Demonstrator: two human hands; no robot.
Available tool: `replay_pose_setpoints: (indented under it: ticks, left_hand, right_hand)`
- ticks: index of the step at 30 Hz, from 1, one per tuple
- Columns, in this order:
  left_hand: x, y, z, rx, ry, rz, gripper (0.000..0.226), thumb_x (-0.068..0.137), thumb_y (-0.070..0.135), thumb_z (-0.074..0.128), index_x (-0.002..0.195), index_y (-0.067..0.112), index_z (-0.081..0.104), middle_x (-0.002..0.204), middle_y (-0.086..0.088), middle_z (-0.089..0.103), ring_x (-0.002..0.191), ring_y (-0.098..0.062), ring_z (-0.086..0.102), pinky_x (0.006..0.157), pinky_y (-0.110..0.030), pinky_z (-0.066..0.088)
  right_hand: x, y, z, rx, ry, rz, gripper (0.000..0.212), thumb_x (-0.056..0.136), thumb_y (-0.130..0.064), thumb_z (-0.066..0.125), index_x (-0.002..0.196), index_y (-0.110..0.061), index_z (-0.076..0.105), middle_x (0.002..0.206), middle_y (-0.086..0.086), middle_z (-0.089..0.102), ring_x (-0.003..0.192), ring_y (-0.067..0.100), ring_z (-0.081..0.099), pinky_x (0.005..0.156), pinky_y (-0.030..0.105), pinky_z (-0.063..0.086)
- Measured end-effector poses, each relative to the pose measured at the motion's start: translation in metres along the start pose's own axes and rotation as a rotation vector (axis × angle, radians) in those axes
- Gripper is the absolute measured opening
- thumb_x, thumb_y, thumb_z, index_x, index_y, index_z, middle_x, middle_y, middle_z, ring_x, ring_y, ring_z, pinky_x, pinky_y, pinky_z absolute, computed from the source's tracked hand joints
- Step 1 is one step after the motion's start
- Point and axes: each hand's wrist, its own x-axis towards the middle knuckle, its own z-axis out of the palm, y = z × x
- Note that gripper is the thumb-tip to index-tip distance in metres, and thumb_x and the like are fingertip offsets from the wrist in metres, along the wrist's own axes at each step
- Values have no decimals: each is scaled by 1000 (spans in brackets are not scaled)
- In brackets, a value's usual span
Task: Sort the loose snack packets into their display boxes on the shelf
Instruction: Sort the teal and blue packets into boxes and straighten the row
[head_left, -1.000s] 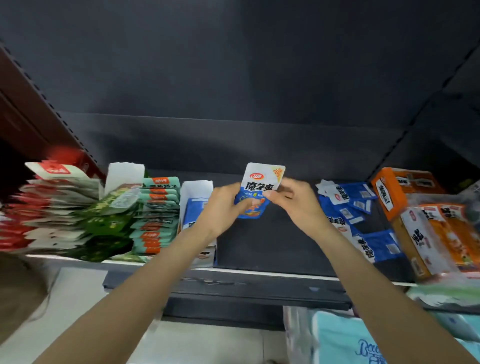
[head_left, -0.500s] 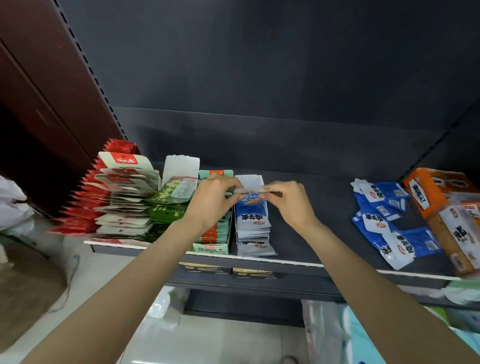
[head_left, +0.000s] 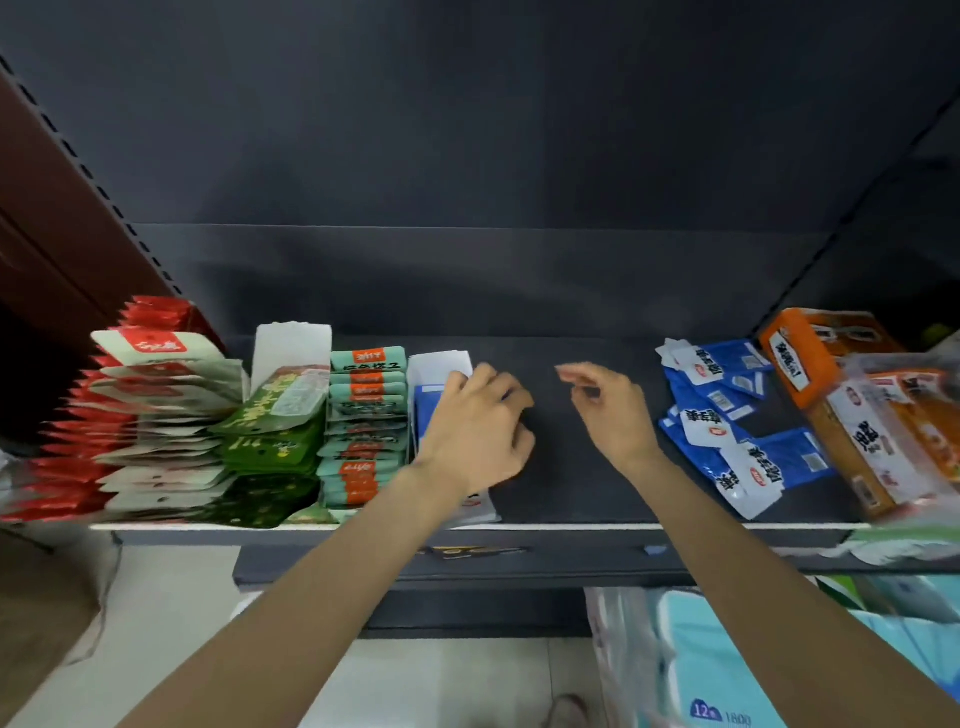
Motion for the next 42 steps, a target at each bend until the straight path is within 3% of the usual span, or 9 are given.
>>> replay_pose_setpoints:
  ticks: [5,8,13,19,24,30,36,40,42]
  left_hand:
    - [77,80,48,-204,-272,28,40,96,23,41,134,10,41,133,-7,46,121,-24,39,97,-33,33]
    - [128,118,84,-269,-432,63,66,91,31,54,145,9,24,148,-10,30,134,-26,28,106,-36,29]
    - [187,146,136,-140,-651,146,125,68,54,75,150,13,-10,157,-9,-14,145,-26,-9,118,-39,2]
    - [217,148,157,46,-781,175,142,56,67,76,147,19,-22,153,-9,-28,142,-25,-25,115,-44,-10]
    - [202,141,158,-57,-791,121,136,57,64,77,148,24,-16,157,-3,-20,145,-21,-11,119,-43,0]
    - [131,115,139,-96,-730,-4,120,64,66,70,151,25,-3,159,-4,-5,146,-23,5,117,-41,11]
    - [101,88,117,-74,-557,-168,76,82,61,56,144,26,29,139,-5,39,126,-25,40,103,-42,30]
    - [96,81,125,-85,-549,-267,80,87,49,57,150,20,17,153,-8,18,138,-26,23,108,-42,31]
    - [93,83,127,-51,-560,-250,66,94,35,53,148,15,21,154,-7,19,138,-25,25,105,-39,36]
  right_hand:
    - [1,91,-49,-196,109,278,51,90,-8,57,138,-10,42,132,18,49,123,31,44,100,34,35]
    - [-2,147,-79,-312,127,431,69,88,-19,61,146,-11,25,149,19,27,137,36,24,112,44,24]
    - [19,202,-114,-498,-170,475,110,77,-52,69,149,-30,-11,156,7,-20,144,28,-17,116,50,4]
    - [50,222,-123,-501,-411,454,134,61,-61,76,143,-33,-25,150,11,-35,138,30,-31,115,47,-7]
    - [41,222,-117,-289,-449,455,127,63,-53,80,147,-34,-15,153,5,-31,141,23,-28,119,44,1]
    - [-2,196,-72,-231,-389,251,117,68,-54,75,150,-31,-5,154,5,-27,141,20,-28,115,40,-9]
    - [-9,172,-52,-193,-503,144,108,71,-44,77,150,-31,5,157,-1,-18,144,18,-17,120,41,2]
    - [-5,164,-53,-161,-604,104,99,74,-35,78,150,-29,14,158,-5,-12,145,14,-11,120,37,3]
    - [-4,161,-50,-201,-591,82,98,74,-33,78,150,-26,16,158,-4,-9,146,16,-8,119,35,4]
